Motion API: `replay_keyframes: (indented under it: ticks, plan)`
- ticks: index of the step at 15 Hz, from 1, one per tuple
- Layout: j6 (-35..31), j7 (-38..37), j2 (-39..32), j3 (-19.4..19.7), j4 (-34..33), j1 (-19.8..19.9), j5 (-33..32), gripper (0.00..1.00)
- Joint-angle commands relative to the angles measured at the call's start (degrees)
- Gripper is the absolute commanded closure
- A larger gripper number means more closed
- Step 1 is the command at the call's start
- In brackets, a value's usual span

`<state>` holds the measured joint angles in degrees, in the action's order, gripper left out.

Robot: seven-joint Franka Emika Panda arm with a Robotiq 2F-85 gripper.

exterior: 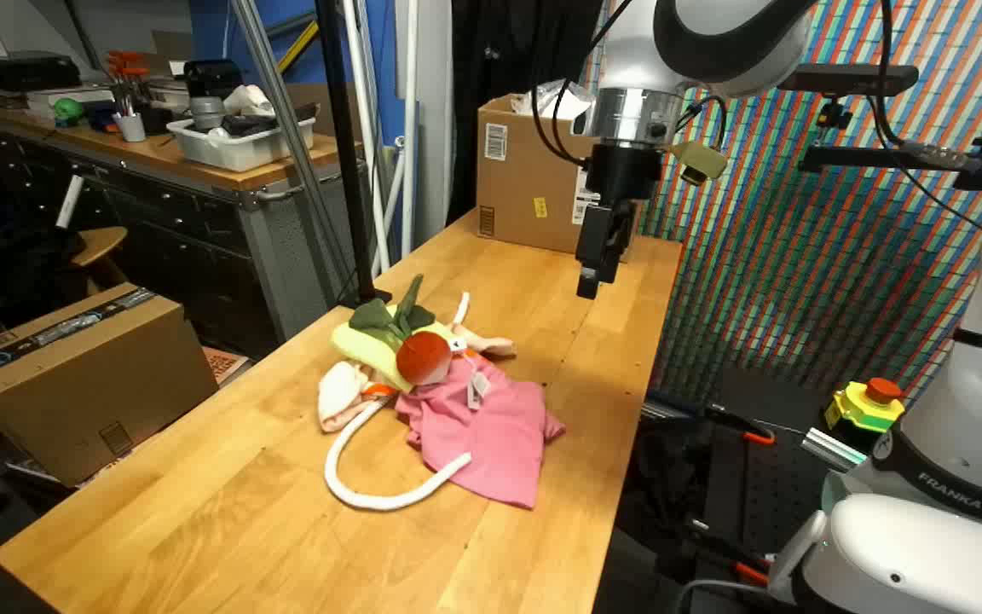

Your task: Move the radish toy, yellow towel and pink t-shirt to the right, move the peach t-shirt to the left

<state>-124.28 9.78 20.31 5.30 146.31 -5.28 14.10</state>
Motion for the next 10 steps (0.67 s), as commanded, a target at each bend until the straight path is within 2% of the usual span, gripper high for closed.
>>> replay_keyframes:
  ticks: [1, 6, 10]
  plan:
    - [0.2, 0.3, 0.0, -0.9, -0.3, 1.0, 0.3, 0.0]
    - [0.2, 0.3, 0.1, -0.9, -0.6, 1.0, 0.3, 0.0]
    - [-3.4, 2.3, -2.0, -1.3, -1.2, 0.2, 1.0, 0.0]
